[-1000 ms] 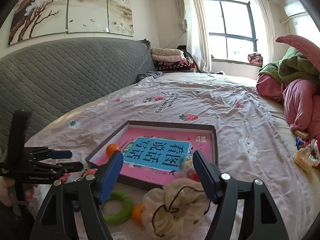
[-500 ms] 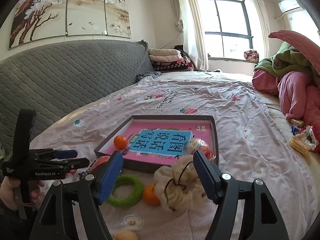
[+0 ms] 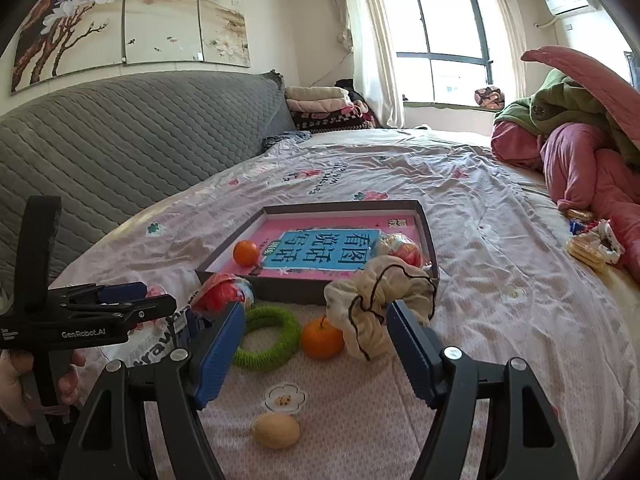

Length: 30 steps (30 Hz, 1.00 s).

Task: Organize objects
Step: 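Move left tool toward the blue biscuit pack while right tool approaches the beige ball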

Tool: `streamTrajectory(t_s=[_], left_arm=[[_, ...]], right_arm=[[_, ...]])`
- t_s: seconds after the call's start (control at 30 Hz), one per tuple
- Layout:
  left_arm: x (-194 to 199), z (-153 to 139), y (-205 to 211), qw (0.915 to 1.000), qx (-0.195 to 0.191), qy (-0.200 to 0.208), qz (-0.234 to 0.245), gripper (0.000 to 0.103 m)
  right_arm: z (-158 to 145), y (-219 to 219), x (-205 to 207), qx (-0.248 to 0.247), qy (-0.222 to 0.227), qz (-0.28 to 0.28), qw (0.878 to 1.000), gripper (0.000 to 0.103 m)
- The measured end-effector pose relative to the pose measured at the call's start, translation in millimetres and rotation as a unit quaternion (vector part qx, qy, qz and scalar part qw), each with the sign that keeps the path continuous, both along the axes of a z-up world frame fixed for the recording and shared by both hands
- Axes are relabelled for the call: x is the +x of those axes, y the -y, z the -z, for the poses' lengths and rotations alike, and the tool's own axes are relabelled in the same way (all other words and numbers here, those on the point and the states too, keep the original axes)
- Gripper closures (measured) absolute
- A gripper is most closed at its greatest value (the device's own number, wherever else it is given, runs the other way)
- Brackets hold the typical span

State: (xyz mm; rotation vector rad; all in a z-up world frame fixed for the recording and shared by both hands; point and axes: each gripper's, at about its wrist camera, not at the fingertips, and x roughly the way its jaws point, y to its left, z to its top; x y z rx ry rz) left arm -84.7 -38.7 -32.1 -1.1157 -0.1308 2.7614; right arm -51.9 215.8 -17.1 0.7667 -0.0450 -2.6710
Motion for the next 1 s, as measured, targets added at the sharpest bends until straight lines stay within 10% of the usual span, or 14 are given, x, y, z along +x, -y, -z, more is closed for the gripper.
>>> streamTrajectory(t_s=[1.0], left_arm=[[44,-4,-13,0.9988,-0.027,-0.018,0.037,0.031]], right_arm=[[6,5,39,0.038,0.013,0.018,0.999,0.030]])
